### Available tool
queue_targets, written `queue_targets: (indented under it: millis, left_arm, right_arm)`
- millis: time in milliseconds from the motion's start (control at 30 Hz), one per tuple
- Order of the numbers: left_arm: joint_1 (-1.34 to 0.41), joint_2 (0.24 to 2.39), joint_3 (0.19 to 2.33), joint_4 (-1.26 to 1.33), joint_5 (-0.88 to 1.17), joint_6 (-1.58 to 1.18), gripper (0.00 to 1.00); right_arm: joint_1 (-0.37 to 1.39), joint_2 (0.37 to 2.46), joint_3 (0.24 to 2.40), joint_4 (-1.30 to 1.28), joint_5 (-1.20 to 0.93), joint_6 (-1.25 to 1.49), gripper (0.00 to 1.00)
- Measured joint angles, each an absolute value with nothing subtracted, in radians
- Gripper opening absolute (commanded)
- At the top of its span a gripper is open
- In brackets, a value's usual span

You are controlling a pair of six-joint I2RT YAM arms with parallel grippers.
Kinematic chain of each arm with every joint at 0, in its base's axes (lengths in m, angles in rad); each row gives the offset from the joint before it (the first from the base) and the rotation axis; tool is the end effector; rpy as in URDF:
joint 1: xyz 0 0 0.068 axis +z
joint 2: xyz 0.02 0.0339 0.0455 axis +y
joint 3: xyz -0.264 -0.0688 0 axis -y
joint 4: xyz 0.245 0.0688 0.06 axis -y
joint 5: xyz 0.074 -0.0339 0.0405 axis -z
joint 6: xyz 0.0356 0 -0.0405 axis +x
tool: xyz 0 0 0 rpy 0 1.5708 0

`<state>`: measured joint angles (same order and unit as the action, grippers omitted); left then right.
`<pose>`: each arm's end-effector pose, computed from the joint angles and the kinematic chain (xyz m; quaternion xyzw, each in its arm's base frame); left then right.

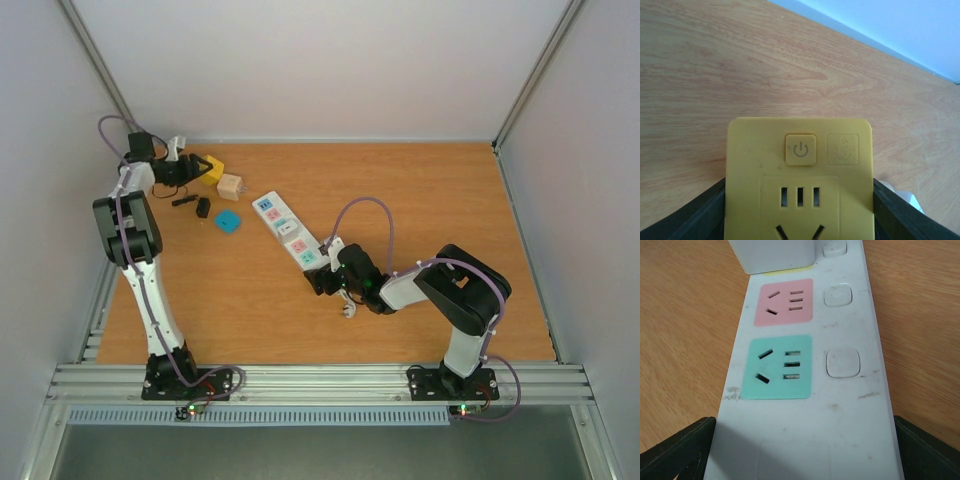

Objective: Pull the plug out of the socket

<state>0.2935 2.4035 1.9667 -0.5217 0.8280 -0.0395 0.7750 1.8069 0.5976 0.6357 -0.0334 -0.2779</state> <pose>0.5044 0.1251 0.1616 -0.0251 0.8810 -0.3455 0.3223 0.2253 0.2224 0.1028 -0.4481 0.7552 0.1318 0.4598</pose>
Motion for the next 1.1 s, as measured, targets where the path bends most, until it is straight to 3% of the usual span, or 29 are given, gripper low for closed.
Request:
queue_targets:
  millis: [100, 433, 567, 1100]
  left_arm:
    - [0.293, 2.424, 1.976, -0.52, 0.831, -0.049, 0.42]
    - [0.294, 2.439, 1.986, -0.52, 0.821, -0.057, 0.76]
    - [0.299, 2.439, 1.986, -0.52, 0.79, -0.056, 0.84]
    - [0.326, 2.432, 2.001, -0.521, 0.712, -0.045, 0.87]
  right_arm:
    - [0.775, 1.807, 0.598, 0.636, -0.033, -0.278, 0.58]
    - [0.774, 1.807, 0.598, 0.636, -0.035, -0.278, 0.63]
    - [0.774, 1.807, 0.598, 0.636, -0.035, -0.278, 0.68]
    - [0.774, 1.807, 0.598, 0.636, -0.035, -0.278, 0.73]
